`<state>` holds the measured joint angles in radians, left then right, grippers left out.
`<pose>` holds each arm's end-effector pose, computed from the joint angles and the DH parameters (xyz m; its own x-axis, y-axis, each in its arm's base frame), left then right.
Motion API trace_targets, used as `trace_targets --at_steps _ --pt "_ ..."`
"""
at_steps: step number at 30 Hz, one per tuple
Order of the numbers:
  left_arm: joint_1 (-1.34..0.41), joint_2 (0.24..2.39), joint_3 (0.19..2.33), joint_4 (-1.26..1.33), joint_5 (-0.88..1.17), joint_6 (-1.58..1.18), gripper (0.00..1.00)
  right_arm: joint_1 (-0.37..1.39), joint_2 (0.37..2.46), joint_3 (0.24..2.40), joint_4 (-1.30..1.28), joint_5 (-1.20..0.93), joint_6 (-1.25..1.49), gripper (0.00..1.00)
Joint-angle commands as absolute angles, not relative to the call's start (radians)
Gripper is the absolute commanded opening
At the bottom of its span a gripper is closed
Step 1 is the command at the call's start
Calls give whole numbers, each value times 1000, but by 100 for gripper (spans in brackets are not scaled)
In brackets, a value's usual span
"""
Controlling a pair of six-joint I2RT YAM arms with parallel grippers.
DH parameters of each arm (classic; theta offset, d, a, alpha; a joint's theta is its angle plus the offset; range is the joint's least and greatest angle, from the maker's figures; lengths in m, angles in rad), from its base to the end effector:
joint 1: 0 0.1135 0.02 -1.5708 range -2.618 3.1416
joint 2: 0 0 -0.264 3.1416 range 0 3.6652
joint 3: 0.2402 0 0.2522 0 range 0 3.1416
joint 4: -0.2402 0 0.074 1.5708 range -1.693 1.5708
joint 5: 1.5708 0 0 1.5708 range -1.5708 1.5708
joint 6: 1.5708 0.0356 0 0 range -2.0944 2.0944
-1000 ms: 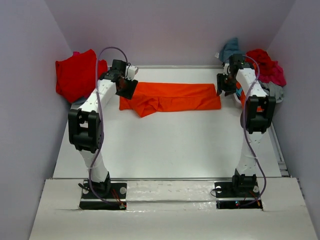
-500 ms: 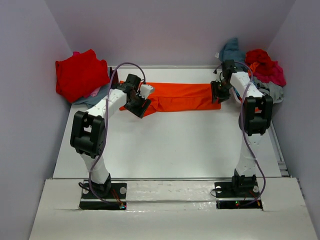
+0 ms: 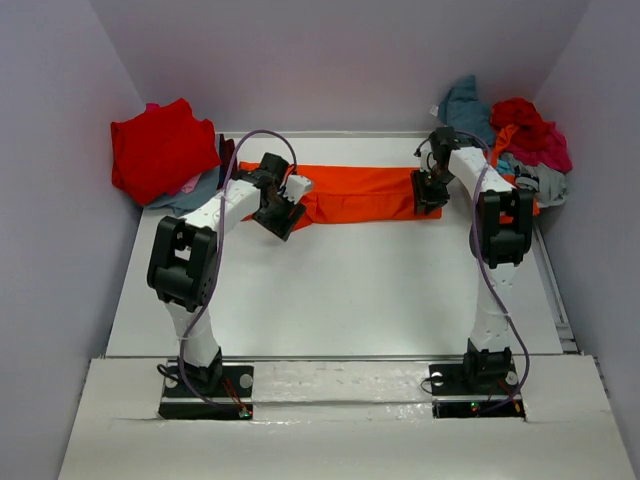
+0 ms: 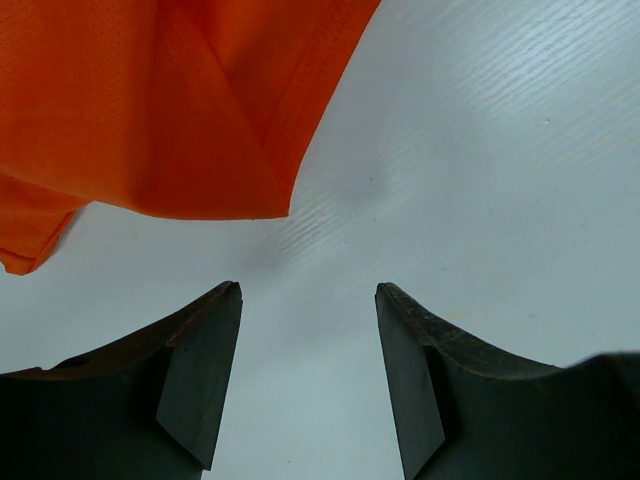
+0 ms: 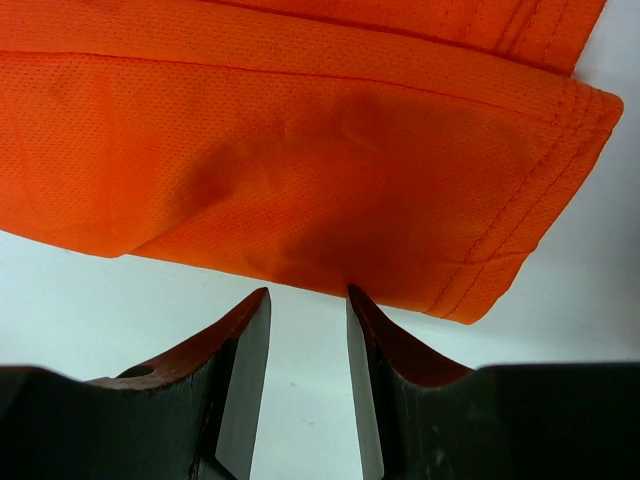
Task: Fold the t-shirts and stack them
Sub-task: Fold the tshirt
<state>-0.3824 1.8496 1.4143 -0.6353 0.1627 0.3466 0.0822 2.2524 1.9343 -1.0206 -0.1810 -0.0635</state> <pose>0.3619 -0.1518 0.2227 -0.6161 0.6091 -0.4994 0.6907 0.7226 0.0292 0.4608 0.0444 0.1928 -0.9602 -0.1417 -0.2407 -0.1833 0.9699 0.1602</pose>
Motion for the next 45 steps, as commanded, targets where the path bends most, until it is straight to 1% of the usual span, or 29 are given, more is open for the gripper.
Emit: trace_targets --at_steps 1,12,26,29,32,36,37,42,45 --pt "-383 1876 1407 -597 104 339 67 92 2253 1963 -1025 -202 -78 42" --pt "-383 1999 1525 -572 57 328 67 92 2237 1928 -1014 -196 -80 41" --pt "-374 2003 1554 -535 15 316 66 92 2210 1885 -1000 -198 -80 41" --pt "-374 1997 1549 -535 18 316 61 92 2206 1876 -996 -196 -80 41" --pt "-374 1991 1542 -532 18 319 53 92 2200 1864 -992 -196 -80 41" --pt "-374 1988 1534 -531 18 318 38 92 2195 1861 -991 -195 -80 40" --pt "-374 1988 1532 -529 18 318 32 92 2192 1861 -989 -195 -80 40" --pt "-374 1973 1532 -531 14 318 21 92 2191 1855 -989 -189 -81 39" --pt "-374 1956 1528 -525 14 314 17 92 2189 1852 -989 -190 -81 39"
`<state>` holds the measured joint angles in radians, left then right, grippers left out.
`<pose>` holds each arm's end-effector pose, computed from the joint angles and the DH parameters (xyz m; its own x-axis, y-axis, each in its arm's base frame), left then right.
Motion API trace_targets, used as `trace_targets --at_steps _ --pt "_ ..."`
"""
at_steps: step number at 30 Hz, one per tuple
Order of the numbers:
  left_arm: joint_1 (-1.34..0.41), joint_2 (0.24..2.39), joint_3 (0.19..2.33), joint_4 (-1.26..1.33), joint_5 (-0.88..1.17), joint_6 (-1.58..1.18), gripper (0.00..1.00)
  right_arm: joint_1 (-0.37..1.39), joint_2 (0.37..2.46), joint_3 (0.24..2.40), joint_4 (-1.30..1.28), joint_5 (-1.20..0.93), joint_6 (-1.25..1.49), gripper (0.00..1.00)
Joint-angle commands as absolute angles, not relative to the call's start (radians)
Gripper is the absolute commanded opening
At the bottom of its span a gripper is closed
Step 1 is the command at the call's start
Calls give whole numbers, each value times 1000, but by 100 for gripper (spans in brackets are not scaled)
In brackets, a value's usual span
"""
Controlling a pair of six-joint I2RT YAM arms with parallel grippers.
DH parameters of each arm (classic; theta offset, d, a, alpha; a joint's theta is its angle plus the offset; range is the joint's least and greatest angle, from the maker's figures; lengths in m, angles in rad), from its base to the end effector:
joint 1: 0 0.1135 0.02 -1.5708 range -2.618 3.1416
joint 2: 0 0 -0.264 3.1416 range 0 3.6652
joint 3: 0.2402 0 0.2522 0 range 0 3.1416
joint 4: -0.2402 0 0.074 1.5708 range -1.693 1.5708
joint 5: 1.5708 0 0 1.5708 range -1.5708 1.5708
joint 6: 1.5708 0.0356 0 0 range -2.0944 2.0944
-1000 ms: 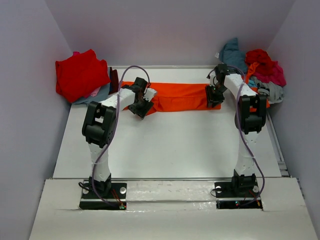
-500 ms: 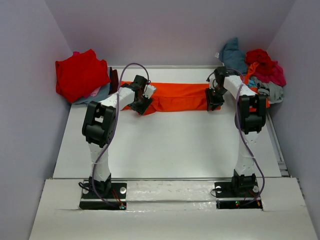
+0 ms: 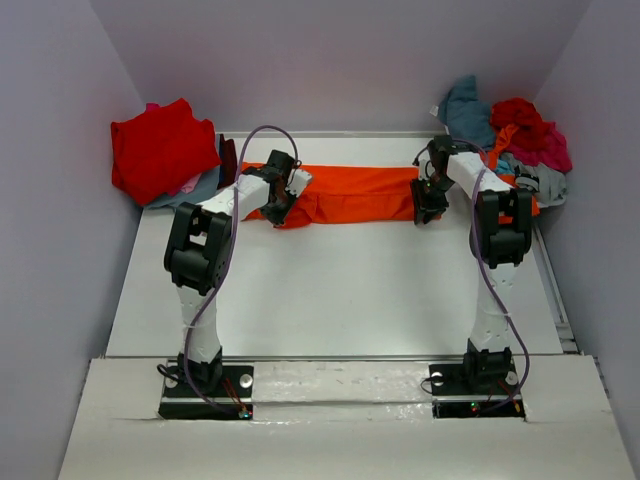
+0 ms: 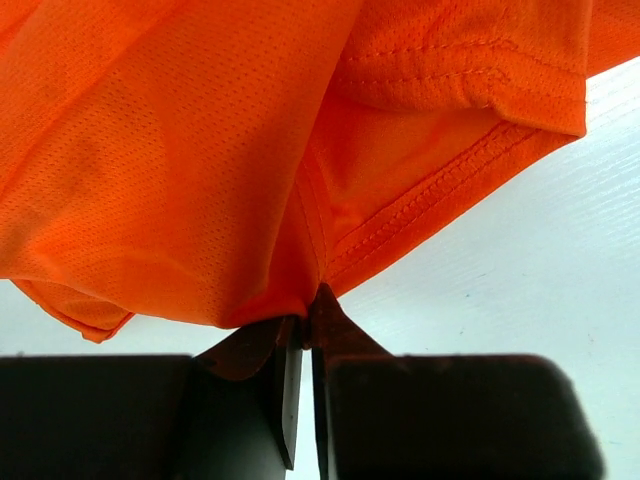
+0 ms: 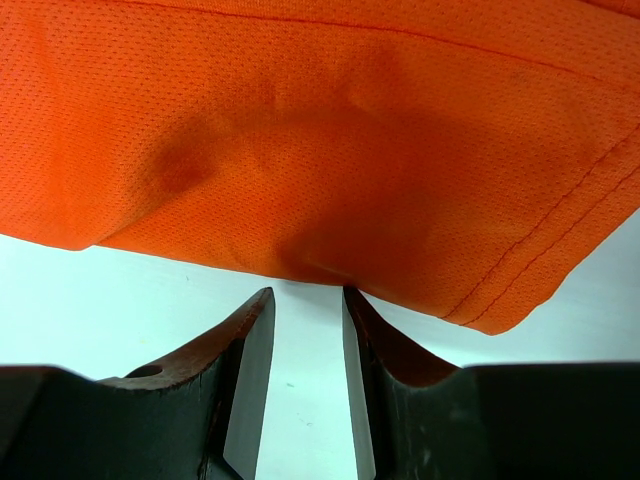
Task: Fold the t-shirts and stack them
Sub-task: Fold the tshirt
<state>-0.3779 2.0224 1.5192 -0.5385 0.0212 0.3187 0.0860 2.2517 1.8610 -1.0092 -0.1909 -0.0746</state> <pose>0.4032 -0.1609 0.1909 -0.6432 0.5924 -0.4851 0.6112 0.7789 0.1408 0.4518 0.0457 0.1734 -0.9704 -0.1571 -0.1835 -0.1893 0.9664 0.1738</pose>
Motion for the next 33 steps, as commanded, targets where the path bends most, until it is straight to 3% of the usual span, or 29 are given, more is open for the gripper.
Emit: trace_targets --at_steps 1,5,20,33 --pt "-365 1951 1528 -525 14 313 14 92 2189 1852 -989 -189 -81 39" --pt "-365 1925 1542 -519 9 304 6 92 2192 1855 -989 -189 -83 38" --pt "-318 1888 1637 -465 -75 281 6 92 2184 1830 -983 -175 -87 37" --pt "-290 2055 1868 -482 -112 281 6 92 2146 1781 -969 -161 -103 37"
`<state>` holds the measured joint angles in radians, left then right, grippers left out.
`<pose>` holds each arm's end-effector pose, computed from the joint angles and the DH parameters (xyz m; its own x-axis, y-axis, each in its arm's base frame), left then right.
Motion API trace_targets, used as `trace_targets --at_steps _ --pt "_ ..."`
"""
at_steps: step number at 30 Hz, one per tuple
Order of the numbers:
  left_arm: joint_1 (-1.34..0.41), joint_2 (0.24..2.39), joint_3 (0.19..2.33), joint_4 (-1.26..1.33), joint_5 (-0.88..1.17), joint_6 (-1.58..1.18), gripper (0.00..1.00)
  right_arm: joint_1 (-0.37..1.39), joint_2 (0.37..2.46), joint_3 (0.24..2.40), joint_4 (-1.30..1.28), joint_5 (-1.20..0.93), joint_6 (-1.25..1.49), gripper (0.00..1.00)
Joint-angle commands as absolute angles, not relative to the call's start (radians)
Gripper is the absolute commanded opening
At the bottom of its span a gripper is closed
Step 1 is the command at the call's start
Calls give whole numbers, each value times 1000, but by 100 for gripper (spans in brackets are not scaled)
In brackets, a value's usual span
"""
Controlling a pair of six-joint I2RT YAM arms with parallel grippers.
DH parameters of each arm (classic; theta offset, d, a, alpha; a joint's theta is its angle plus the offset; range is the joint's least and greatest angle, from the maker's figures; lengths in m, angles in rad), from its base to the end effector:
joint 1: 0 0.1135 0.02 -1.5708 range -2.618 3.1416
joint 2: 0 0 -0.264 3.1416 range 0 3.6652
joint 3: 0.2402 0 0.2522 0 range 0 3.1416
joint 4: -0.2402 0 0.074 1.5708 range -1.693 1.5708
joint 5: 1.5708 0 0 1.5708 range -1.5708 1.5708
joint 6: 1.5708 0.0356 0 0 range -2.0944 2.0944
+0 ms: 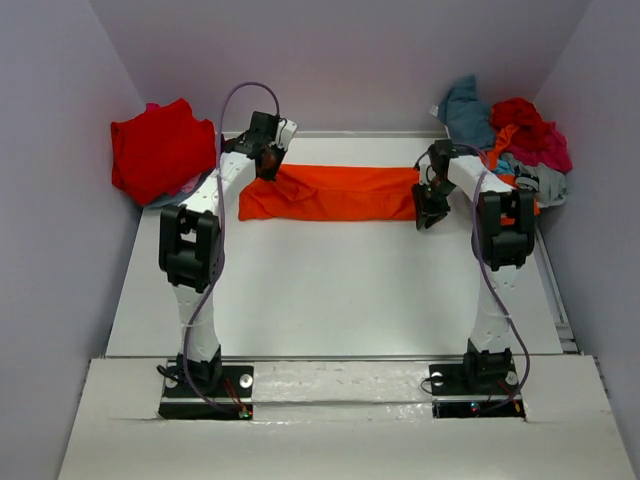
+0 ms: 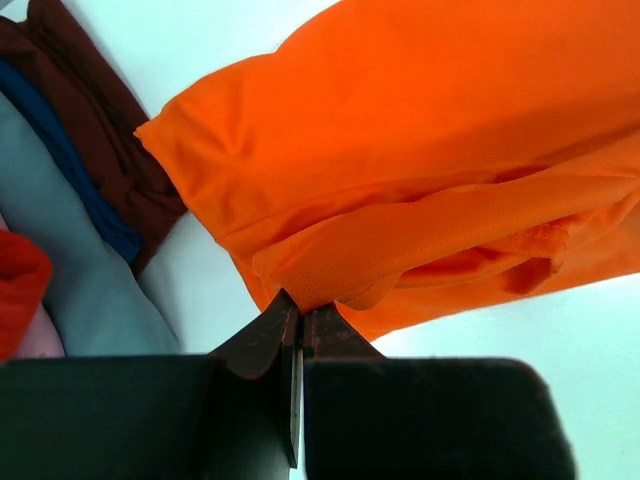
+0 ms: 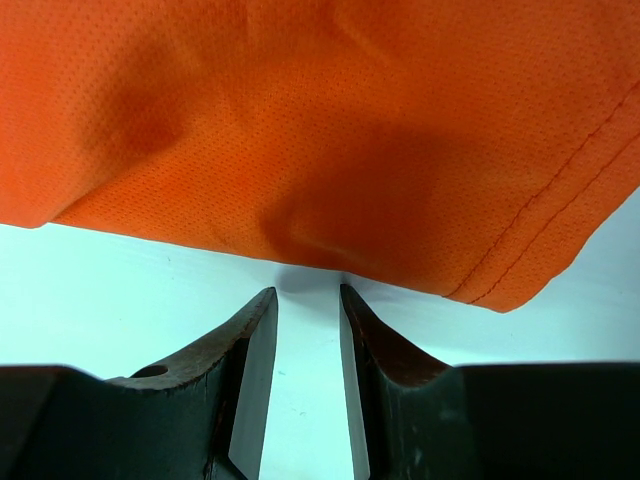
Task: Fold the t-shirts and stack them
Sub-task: Fold the tshirt
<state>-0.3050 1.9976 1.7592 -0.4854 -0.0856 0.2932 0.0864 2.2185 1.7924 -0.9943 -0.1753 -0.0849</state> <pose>0.4430 -0.1363 0.2818 -0.5359 0.4706 -0.7010 0.4105 0.8707 0.2708 0.4413 0.0445 0.1696 -0.9721 -0.1680 -0.1639 -0.1941 0.9680 0.1591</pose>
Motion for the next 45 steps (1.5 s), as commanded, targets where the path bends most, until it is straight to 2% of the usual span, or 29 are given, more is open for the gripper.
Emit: trace_targets --at_steps 1,10,22,23,24,25,27,28,30,31,32,35,45 --pt "-281 2084 1884 -489 -110 278 6 92 2143 1779 -969 -158 -104 37" --pt "-259 2224 2017 -515 -118 236 6 92 2108 1776 -956 -156 -109 37" --pt "-222 2264 2033 -488 -207 193 7 92 2114 1787 -954 -161 -106 37" --pt "-222 2266 2033 -486 -206 193 11 92 2114 1786 -953 -161 -106 37" --pt "-222 2269 2036 -488 -207 189 23 92 2114 1784 -953 -161 -106 37" --pt "-222 2270 2034 -486 -209 186 42 92 2114 1783 -954 -158 -106 37" --pt "-222 2272 2034 -486 -204 181 54 92 2114 1782 -956 -156 -107 37" --pt "-222 2273 2034 -485 -206 176 65 92 2112 1782 -956 -155 -109 37" --pt "-222 2272 2031 -483 -206 172 75 92 2111 1786 -956 -152 -109 37" --pt "-222 2272 2029 -483 -206 172 87 92 2111 1790 -957 -153 -110 37" --pt "-222 2263 2023 -482 -204 172 90 92 2111 1792 -957 -153 -109 37" --pt "-222 2235 2002 -472 -206 175 91 92 2117 1812 -960 -155 -109 37" --pt "-222 2091 1817 -548 -156 190 89 92 2178 1937 -992 -175 -97 37"
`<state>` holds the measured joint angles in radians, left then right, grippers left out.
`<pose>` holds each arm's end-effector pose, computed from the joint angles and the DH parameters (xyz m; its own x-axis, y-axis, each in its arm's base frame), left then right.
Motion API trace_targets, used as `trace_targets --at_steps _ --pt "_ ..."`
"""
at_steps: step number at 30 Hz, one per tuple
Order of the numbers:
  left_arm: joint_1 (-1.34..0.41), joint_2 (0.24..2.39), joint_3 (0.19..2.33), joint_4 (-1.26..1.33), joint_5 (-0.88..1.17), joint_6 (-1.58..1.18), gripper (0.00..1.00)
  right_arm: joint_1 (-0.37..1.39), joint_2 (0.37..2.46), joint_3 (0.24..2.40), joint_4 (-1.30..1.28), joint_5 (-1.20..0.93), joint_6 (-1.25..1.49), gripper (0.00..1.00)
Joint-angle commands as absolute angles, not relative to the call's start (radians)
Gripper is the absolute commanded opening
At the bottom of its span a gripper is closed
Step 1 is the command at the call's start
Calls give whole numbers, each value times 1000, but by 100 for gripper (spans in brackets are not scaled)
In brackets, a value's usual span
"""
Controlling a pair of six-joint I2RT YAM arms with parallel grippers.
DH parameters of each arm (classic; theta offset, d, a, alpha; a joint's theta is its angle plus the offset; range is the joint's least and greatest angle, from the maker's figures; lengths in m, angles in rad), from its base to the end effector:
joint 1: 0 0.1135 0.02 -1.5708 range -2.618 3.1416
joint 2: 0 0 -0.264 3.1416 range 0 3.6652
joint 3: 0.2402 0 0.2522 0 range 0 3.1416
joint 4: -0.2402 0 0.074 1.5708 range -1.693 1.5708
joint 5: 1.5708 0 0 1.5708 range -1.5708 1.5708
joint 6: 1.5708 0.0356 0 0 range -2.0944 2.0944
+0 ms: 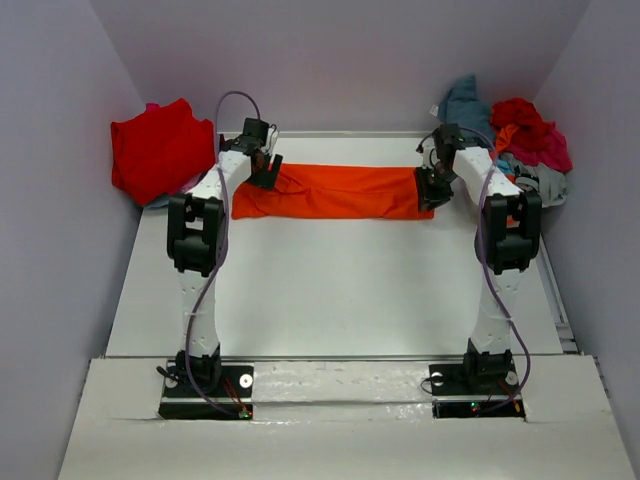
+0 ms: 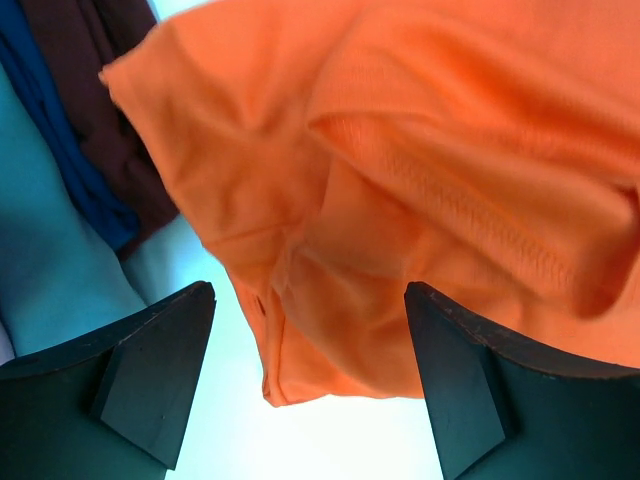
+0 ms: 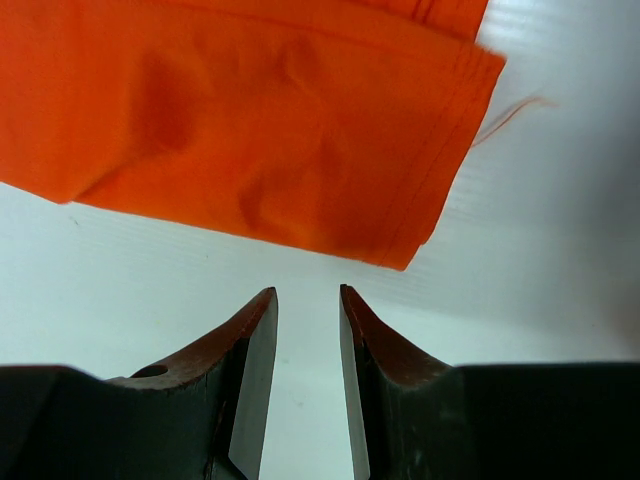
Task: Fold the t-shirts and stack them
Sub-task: Fold the tshirt
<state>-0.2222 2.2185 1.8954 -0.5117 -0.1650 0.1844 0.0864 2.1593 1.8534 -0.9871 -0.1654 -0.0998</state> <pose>0.4928 -0.1053 0.2223 -0.6905 0.3414 -0.6376 0.2405 0.9398 0.2428 0.4460 0.0445 0.2116 -0.9403 -0.1801 -0.2887 -0.2249 0.9656 0.1302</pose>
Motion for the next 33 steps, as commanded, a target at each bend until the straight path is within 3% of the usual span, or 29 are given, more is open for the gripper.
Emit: trace_targets --at_steps 1,16,33 --pt "-222 2079 1786 -537 -163 195 89 92 2192 1948 -996 -179 -95 37" --pt "-222 2091 1686 -549 -252 199 90 101 2338 2063 -1019 -219 -81 37" --pt "-222 2212 1655 -661 -267 232 89 101 2332 1922 -969 -221 -87 37"
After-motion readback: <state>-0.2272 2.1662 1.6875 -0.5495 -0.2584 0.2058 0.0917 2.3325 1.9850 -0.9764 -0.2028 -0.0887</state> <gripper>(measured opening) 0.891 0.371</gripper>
